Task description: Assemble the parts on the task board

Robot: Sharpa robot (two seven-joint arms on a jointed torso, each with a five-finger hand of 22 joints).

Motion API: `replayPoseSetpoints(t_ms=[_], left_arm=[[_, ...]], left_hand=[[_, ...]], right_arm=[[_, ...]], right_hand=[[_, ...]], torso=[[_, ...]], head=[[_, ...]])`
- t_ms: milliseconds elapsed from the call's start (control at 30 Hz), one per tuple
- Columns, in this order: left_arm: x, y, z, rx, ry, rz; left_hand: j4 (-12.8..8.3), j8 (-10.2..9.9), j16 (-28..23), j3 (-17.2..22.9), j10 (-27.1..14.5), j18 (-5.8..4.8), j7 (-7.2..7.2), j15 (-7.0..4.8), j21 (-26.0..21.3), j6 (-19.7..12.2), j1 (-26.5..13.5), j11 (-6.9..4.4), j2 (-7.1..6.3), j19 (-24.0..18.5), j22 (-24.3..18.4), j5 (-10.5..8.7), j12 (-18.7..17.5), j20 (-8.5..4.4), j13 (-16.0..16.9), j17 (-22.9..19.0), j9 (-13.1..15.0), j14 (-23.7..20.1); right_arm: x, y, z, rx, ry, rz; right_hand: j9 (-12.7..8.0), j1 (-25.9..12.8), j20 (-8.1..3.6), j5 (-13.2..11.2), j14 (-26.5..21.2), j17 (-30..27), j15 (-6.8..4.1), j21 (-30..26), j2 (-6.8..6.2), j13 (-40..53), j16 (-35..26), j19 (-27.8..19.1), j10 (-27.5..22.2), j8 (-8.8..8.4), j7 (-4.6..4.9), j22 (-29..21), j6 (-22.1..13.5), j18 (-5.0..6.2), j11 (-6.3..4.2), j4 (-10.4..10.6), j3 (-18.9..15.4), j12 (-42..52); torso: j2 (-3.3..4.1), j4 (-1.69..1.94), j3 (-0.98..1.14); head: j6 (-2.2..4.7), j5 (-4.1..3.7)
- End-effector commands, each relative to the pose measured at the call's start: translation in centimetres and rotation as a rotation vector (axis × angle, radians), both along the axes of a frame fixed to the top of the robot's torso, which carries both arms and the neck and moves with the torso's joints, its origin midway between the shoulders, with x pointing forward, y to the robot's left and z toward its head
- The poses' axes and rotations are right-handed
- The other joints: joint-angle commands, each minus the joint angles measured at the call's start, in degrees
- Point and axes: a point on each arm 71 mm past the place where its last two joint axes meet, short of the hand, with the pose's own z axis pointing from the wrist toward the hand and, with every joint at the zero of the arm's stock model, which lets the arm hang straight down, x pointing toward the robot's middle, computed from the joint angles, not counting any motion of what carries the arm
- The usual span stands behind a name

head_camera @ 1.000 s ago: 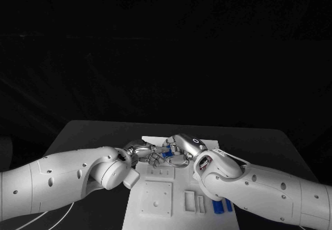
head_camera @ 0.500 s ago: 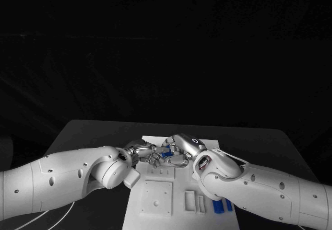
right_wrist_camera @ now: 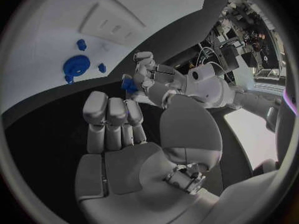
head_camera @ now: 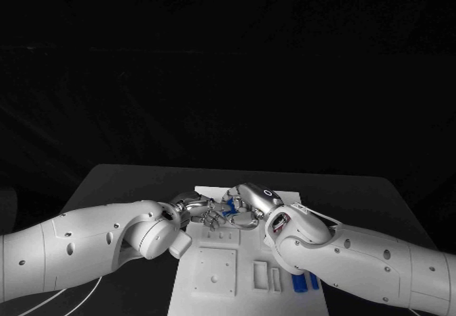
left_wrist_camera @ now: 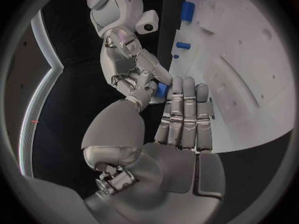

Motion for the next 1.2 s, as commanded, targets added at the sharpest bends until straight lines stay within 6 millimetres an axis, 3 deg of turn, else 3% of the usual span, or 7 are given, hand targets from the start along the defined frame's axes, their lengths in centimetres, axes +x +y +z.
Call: replayPoseSetpoints(t_ms=[33, 333, 667, 1200], left_arm=[[-0.09, -0.31, 0.10, 0.004, -0.005, -0.028], [-0.05, -0.15, 0.04, 0.004, 0.003, -0.020], [-0.07, -0.04, -0.01, 0.017, 0.005, -0.029], [-0.08, -0.05, -0.06, 0.037, 0.000, -0.051]], left_hand=[[-0.9, 0.1, 0.2, 0.2, 0.5, 0.57, 0.01, -0.12, 0.4, 0.5, 0.0, 0.11, 0.84, -0.1, 1.0, 0.43, 0.3, -0.36, 0.1, -0.1, 0.0, 0.2], [-3.6, -0.1, 0.6, 1.2, 1.0, 0.31, -0.24, -0.21, 0.6, 1.4, 0.2, -0.08, 2.55, 0.0, 0.9, 2.34, 0.4, -0.50, 0.5, -0.3, -0.3, 0.3], [-5.7, 0.5, 1.5, 1.9, 2.7, 0.11, -1.14, -0.60, 1.1, 3.7, -0.9, -0.84, 4.27, 0.4, 0.9, 2.56, 1.2, -0.81, 1.2, -0.3, 0.2, 1.0], [-4.9, 1.4, 4.2, 1.8, 5.2, -0.24, -2.25, -1.93, 2.5, 6.5, -4.1, -2.18, 5.33, 1.3, 1.1, 0.84, 2.9, -2.08, 2.6, 1.4, 2.1, 2.6]], right_arm=[[-0.04, 0.04, -0.07, -0.013, -0.004, 0.005], [0.05, 0.03, -0.13, -0.016, -0.002, 0.002], [0.19, -0.21, -0.16, -0.022, -0.006, -0.007], [0.10, -0.10, -0.10, -0.019, -0.010, -0.003]], right_hand=[[0.2, -0.1, -0.29, 0.1, 0.0, 0.1, -0.25, 0.0, 0.66, 1.4, -0.3, 0.2, 0.2, 0.38, 1.27, 0.6, 2.6, 7.73, -0.19, -0.2, 0.3, 0.1], [0.2, -0.2, -0.28, 0.1, 0.0, 0.1, -0.25, 0.0, 0.65, 1.4, -0.3, 0.2, 0.3, 0.37, 1.26, 0.6, 2.7, 7.73, -0.19, -0.2, 0.4, 0.2], [0.2, -0.2, -0.26, 0.1, 0.0, 0.1, -0.26, 0.0, 0.64, 1.4, -0.3, 0.2, 0.2, 0.36, 1.26, 0.6, 2.7, 7.73, -0.19, -0.2, 0.4, 0.2], [0.2, -0.2, -0.25, 0.1, 0.0, 0.1, -0.27, 0.0, 0.64, 1.4, -0.4, 0.2, 0.3, 0.34, 1.25, 0.6, 2.7, 7.73, -0.20, -0.3, 0.5, 0.2]], torso=[[-0.02, -0.03, -0.03], [-0.03, -0.04, -0.01], [0.00, -0.04, -0.03], [0.01, -0.04, -0.01]], head=[[-0.05, 0.06], [-0.04, -0.03], [-0.12, -0.02], [-0.18, -0.15]])
